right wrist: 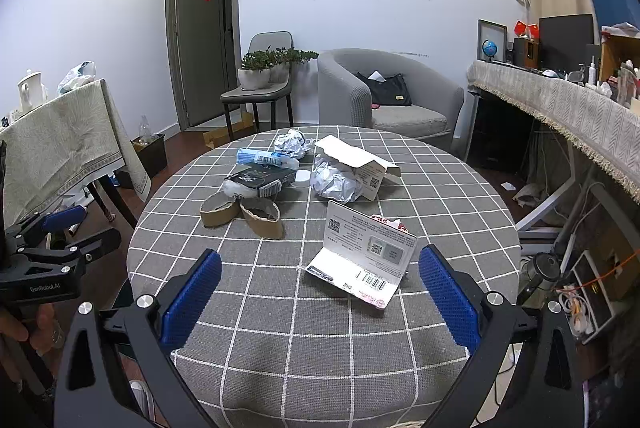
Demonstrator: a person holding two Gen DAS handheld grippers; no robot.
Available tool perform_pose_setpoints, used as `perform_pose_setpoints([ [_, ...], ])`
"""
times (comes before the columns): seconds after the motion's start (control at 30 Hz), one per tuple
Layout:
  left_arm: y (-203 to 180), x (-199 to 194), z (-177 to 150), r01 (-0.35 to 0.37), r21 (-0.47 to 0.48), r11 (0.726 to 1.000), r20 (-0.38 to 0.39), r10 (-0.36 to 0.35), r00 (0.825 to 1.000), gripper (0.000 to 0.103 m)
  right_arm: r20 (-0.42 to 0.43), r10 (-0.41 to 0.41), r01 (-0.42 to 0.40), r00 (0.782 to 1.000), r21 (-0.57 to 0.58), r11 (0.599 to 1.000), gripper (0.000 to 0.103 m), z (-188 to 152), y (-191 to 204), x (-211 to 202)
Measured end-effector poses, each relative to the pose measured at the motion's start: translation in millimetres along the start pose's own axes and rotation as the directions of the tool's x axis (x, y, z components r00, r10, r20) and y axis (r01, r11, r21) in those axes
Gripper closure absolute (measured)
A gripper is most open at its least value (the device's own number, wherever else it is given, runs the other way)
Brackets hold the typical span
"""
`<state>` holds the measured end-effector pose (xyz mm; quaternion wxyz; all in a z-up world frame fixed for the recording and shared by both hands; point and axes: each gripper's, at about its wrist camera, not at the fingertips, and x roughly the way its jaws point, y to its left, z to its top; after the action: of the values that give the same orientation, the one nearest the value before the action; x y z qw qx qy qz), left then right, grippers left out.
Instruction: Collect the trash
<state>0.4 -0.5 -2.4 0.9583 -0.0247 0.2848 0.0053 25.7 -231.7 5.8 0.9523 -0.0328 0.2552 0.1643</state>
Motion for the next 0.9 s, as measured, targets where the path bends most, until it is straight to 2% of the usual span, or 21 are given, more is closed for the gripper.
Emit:
perform_pose_setpoints([
  [0.57, -0.3, 1.7, -0.6, 0.004, 0.004, 1.000, -0.002, -0.004, 1.000, 0.004, -0.013, -0.002, 0.002, 1.000, 0.000, 1.000, 0.003, -3.4, -0.1, 3.5],
  [0.9, 1.0, 2.4, 2.2, -0.001, 0.013, 1.000, 0.014, 0.001, 1.000, 0.004, -0.028, -0.029, 0.030, 0.999, 0.018, 0.999, 0.003, -2.0, -0.4, 9.4],
])
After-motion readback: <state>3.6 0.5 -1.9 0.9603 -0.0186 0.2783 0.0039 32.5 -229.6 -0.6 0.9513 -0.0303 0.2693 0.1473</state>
